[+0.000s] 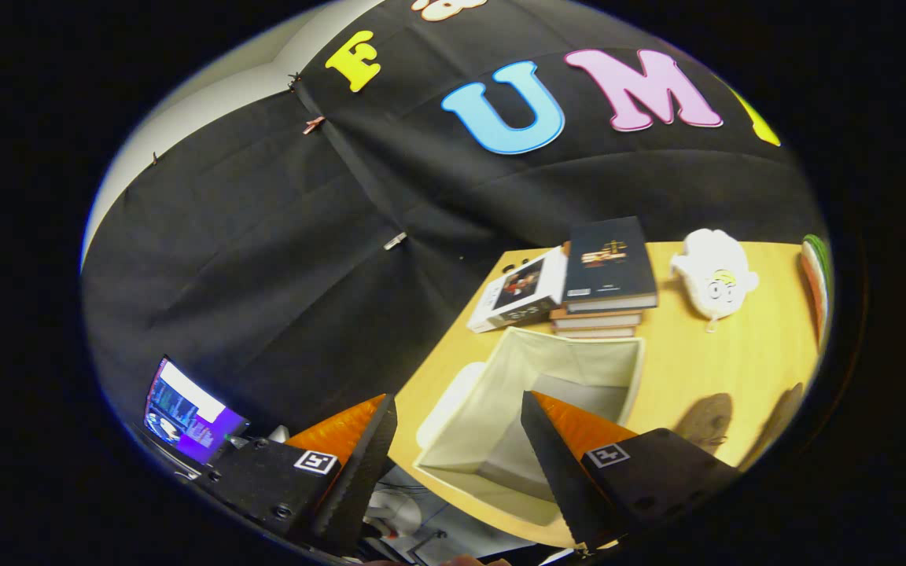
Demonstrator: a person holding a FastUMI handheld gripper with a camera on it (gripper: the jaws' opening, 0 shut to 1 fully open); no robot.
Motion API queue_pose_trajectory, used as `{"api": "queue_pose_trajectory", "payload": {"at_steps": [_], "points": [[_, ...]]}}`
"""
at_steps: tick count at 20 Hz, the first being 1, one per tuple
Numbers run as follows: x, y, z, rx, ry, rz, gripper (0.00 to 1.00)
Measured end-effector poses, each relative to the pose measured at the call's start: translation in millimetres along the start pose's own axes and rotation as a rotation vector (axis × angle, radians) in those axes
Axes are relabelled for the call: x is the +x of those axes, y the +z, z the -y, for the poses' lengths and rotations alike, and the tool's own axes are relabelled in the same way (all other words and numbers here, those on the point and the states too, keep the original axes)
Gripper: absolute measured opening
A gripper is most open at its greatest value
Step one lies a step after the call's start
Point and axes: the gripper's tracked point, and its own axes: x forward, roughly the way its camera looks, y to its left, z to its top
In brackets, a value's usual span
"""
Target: Open the storage box then place both shoes into the box .Put the left shoe in first, then the right shoe, with the right side of both shoes facing outward in a uniform manner.
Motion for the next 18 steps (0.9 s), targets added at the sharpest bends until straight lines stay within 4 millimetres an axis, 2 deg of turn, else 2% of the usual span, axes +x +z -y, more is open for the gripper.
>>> {"api": "queue_pose_trajectory", "payload": {"at_steps": [5, 7, 12, 18], "points": [[-41, -21, 86, 0.013, -0.172, 0.000, 0.98], [-52, -38, 125, 0.055, -0.247, -0.008, 0.98], [-78, -88, 201, 0.136, -0.385, -0.083, 0.98], [-73, -144, 262, 0.128, -0.457, -0.205, 0.98]]}}
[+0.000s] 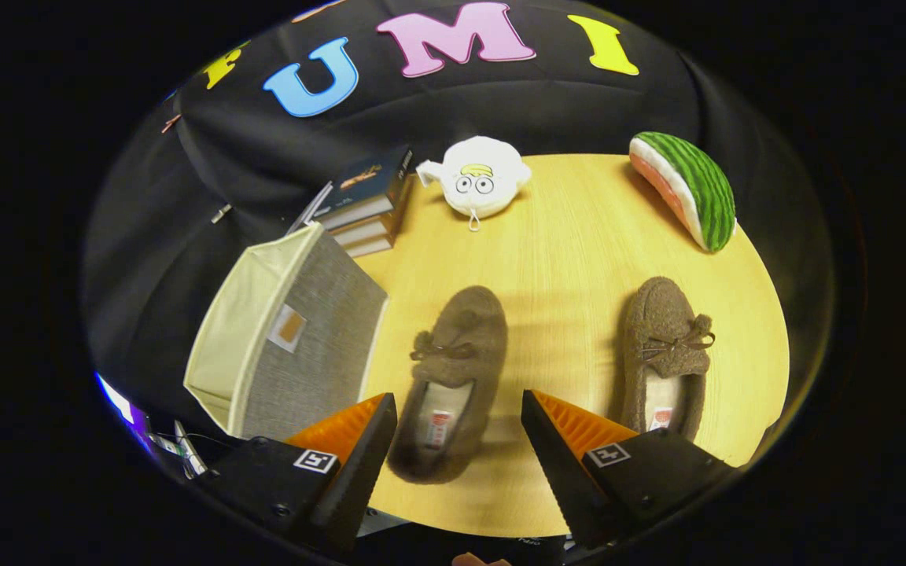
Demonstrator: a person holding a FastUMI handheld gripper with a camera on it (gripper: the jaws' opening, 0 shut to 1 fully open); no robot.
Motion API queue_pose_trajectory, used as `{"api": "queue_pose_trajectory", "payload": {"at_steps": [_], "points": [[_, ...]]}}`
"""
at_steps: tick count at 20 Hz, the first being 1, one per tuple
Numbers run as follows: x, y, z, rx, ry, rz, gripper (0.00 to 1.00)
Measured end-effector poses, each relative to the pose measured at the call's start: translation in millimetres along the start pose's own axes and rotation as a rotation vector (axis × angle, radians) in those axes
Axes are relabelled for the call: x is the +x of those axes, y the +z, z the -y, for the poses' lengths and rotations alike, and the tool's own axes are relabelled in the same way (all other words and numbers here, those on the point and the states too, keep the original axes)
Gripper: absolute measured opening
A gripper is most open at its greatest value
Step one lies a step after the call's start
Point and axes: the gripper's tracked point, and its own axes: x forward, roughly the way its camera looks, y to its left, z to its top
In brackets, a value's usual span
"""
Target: Open the storage box then place both shoes into the box .Put the left shoe in first, then the right shoe, with the right side of both shoes facing outward in a uniform manner.
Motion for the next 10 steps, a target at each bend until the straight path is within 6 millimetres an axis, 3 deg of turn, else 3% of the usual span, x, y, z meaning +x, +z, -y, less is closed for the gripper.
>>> {"api": "queue_pose_trajectory", "payload": {"at_steps": [4, 10], "points": [[33, -10, 18, -0.056, -0.031, -0.046, 0.99], [68, -12, 25, -0.038, -0.046, -0.069, 0.97]]}}
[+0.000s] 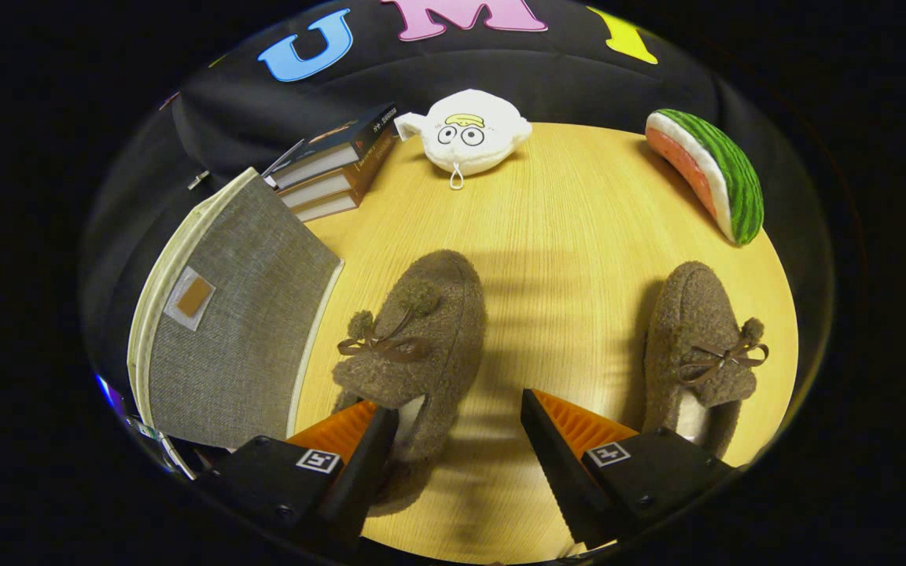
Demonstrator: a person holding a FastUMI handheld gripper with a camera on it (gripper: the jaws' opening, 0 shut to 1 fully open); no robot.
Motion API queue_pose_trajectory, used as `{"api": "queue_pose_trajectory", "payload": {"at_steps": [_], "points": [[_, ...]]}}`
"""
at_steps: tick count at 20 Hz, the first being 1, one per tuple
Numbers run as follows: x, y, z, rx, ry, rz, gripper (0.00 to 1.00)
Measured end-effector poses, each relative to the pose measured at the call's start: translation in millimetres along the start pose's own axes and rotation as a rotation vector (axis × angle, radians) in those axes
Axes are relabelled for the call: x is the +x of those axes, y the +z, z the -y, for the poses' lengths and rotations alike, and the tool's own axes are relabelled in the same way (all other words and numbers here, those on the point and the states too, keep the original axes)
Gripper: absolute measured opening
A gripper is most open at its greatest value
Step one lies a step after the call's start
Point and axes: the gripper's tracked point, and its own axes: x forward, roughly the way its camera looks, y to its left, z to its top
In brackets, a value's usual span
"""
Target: Open the storage box then place both shoes into the box .Put the left shoe in first, then the right shoe, with the right side of both shoes facing outward in a uniform manner.
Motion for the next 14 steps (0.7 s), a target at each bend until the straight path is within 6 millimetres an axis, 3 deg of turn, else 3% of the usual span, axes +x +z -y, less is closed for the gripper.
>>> {"api": "queue_pose_trajectory", "payload": {"at_steps": [2, 3, 6, 7, 10, 14], "points": [[6, 4, -1, 0.032, -0.003, 0.003, 0.85], [9, 3, -3, 0.052, -0.007, -0.013, 0.70], [14, -2, -13, 0.121, 0.016, -0.052, 0.54], [14, -1, -13, 0.142, 0.009, -0.056, 0.40], [19, 0, -13, 0.194, 0.014, -0.086, 0.29], [16, 1, -10, 0.208, 0.022, -0.098, 0.07]]}}
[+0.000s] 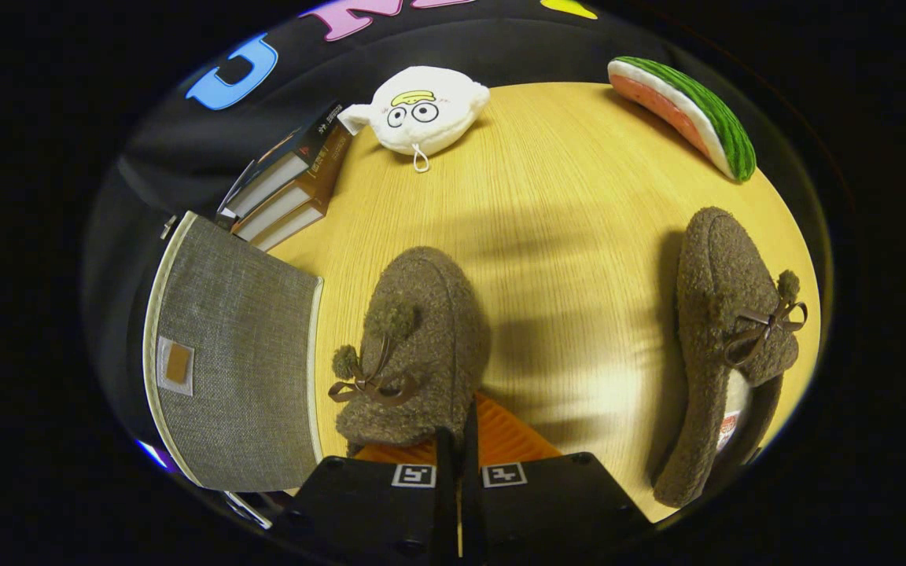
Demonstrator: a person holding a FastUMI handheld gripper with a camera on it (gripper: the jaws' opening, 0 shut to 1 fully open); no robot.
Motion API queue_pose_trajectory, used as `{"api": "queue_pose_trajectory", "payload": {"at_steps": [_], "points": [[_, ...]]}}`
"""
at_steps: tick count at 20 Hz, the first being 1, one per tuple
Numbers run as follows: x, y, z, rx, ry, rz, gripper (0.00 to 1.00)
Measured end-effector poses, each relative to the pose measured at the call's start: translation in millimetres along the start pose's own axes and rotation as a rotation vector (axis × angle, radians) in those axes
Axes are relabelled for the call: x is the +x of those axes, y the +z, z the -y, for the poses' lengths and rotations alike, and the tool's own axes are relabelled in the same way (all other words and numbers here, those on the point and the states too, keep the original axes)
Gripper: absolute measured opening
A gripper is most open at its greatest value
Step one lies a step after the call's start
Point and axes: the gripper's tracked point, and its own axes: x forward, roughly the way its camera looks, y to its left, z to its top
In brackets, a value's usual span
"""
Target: Open the storage box then place both shoes into the box .Put the left shoe in first, then the right shoe, with the right side of both shoes facing outward in a uniform manner.
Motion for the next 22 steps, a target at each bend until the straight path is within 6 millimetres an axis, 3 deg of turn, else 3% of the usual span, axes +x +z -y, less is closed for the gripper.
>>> {"api": "queue_pose_trajectory", "payload": {"at_steps": [5, 11, 16, 22], "points": [[-22, -2, -12, 0.012, 0.023, 0.006, 0.05], [-80, 31, -42, 0.000, 0.081, 0.088, 0.05], [-135, 68, -84, 0.042, 0.182, 0.164, 0.05], [-173, 78, -150, 0.049, 0.290, 0.149, 0.05]]}}
